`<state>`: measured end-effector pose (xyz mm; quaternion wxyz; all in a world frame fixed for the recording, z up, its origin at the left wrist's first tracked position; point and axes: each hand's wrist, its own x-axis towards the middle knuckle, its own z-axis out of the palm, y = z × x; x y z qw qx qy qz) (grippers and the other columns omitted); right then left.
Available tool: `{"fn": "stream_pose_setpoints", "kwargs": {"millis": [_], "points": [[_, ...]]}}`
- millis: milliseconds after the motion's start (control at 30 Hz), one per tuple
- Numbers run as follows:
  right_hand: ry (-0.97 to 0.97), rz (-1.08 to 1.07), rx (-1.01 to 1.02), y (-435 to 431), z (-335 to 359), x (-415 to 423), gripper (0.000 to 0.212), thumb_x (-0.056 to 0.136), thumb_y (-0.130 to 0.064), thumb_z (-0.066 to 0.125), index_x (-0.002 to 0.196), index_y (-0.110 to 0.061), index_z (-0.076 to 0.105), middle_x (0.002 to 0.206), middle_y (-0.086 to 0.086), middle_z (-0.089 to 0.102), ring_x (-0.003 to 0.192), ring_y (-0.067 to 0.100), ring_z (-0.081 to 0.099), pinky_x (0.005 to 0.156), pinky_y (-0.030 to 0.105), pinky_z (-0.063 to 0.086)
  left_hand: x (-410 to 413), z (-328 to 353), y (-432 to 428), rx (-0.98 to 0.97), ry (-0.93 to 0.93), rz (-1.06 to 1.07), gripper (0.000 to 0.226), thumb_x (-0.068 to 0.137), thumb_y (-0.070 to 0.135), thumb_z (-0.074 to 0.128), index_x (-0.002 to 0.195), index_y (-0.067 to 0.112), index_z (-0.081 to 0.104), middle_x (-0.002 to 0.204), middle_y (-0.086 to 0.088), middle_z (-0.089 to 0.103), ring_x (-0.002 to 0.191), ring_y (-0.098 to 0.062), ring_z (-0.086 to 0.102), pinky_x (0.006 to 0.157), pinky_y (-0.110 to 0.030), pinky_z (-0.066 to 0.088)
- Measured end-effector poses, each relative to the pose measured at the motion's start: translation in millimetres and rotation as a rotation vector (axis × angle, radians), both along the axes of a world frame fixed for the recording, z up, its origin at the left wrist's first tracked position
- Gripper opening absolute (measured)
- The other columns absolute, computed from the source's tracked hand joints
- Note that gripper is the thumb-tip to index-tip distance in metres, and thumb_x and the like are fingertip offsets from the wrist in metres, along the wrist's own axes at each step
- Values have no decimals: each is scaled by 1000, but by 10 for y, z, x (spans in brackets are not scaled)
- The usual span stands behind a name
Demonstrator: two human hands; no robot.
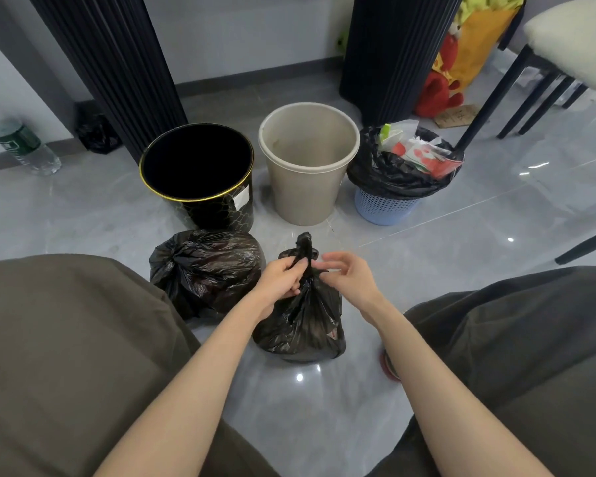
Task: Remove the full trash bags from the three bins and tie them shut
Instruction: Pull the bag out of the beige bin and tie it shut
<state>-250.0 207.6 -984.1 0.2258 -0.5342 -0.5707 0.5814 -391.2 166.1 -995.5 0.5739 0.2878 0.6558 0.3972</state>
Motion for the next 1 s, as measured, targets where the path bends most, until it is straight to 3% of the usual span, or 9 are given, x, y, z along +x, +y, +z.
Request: {"fn": "stream_pose_setpoints", "kwargs": {"millis": [167, 267, 367, 433, 633, 767, 867, 933, 1000], "points": [[-136, 132, 179, -48, -57, -121, 22, 85, -4, 63, 105, -7, 71, 95, 0, 70, 73, -6, 58, 65, -3, 39, -14, 105, 10, 58, 82, 9, 22, 96, 25, 51, 92, 9, 66, 65, 6, 50, 50, 0, 43, 50, -9, 39], [-123, 121, 224, -67, -90, -159, 11, 85, -12, 66, 92, -9, 74, 81, -4, 68, 58, -13, 55, 58, 2, 39, -35, 159, 2, 118, 211, 20, 27, 94, 22, 53, 72, 12, 64, 64, 3, 57, 50, 4, 49, 56, -10, 38], [-44, 104, 182, -88, -152, -190, 12, 86, -16, 66, 93, -12, 74, 89, 4, 74, 74, 2, 63, 71, 15, 49, -84, 181, -6, 129, 236, 90, 30, 92, 23, 57, 64, 15, 62, 69, -1, 62, 69, -10, 56, 72, -24, 42], [58, 88, 85, -102, -153, -204, 15, 88, -16, 64, 98, -10, 73, 95, 6, 74, 82, 11, 68, 80, 22, 54, -121, 174, -13, 117, 232, 133, 29, 92, 23, 57, 65, 16, 63, 71, 0, 63, 73, -11, 57, 74, -25, 44], [120, 157, -55, -84, -109, -216, 21, 95, -14, 54, 104, -1, 68, 91, 3, 71, 76, -2, 64, 81, 13, 51, -173, 158, -25, 86, 252, 115, 23, 92, 26, 56, 81, 11, 70, 74, 3, 64, 76, -9, 58, 74, -22, 45], [77, -20, -48, -56, -138, -208, 23, 92, -17, 59, 73, -10, 69, 92, 4, 72, 81, 0, 64, 83, 15, 49, -205, 230, -24, 86, 266, 75, 22, 93, 26, 56, 84, 14, 71, 65, 9, 58, 65, -2, 51, 61, -15, 41], [58, -275, -175, -16, -229, -227, 32, 85, -20, 65, 54, -19, 69, 75, 1, 71, 88, 20, 67, 92, 36, 53, -278, 265, -27, 141, 321, 39, 18, 91, 26, 58, 88, 18, 74, 57, 4, 48, 60, -8, 42, 63, -17, 37], [41, -345, -226, -14, -260, -251, 32, 81, -22, 68, 50, -20, 71, 70, 1, 71, 91, 28, 68, 92, 45, 53, -303, 279, -31, 174, 357, -22, 24, 89, 30, 61, 89, 10, 75, 63, -5, 43, 62, -11, 38, 63, -22, 33], [-20, -319, -180, -32, -225, -273, 28, 80, -25, 68, 52, -24, 73, 68, -2, 71, 88, 26, 69, 89, 42, 54, -291, 302, -22, 190, 369, -71, 29, 86, 31, 65, 96, 6, 74, 70, -4, 55, 65, -8, 45, 66, -19, 37]]}}
